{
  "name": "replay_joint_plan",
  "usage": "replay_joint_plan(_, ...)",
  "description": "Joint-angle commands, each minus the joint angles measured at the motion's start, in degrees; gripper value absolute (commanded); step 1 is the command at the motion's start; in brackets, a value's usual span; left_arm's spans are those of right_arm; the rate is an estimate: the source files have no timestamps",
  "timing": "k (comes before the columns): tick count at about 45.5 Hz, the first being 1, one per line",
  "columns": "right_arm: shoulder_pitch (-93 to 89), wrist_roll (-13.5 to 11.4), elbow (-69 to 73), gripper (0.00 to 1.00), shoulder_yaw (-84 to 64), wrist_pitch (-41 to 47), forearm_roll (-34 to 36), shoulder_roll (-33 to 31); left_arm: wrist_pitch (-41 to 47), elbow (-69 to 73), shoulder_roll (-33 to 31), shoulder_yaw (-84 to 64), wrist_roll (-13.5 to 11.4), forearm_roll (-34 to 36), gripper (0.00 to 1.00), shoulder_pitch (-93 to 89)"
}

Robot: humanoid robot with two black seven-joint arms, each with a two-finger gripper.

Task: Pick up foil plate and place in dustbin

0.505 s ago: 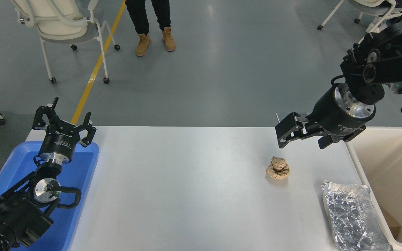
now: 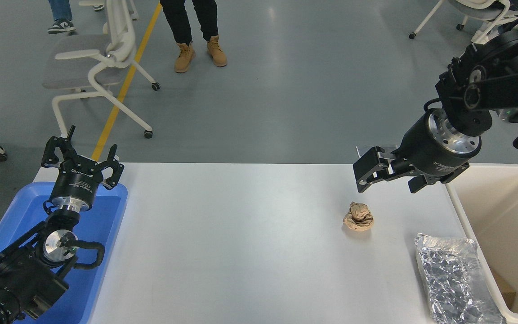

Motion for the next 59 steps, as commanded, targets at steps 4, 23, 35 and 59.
replay_joint_plan(4,-0.24,0.00,-0.26,1.00,0.10,-0.02,0.12,0.51,0.00,0.00,0.00,-0.05,0.06,0.00,0.99,-0.01)
replay_joint_plan(23,-2.78,0.00,-1.49,1.00,0.36,0.07,0.47,-0.90,0.00,0.00,0.00,0.04,0.06,0.00,0.99,-0.01)
replay_joint_plan(35,-4.46,0.00,-3.24,1.00,0.18,-0.02,0.64,-1.34,0.00,0.00,0.00,0.04,0.06,0.00,0.99,-0.01)
replay_joint_plan(59,-6.48,0.09,-4.56,1.00,-1.05,0.07,8.20,-3.10,-0.09,0.00,0.00,-0.05,0.06,0.00,0.99,-0.01)
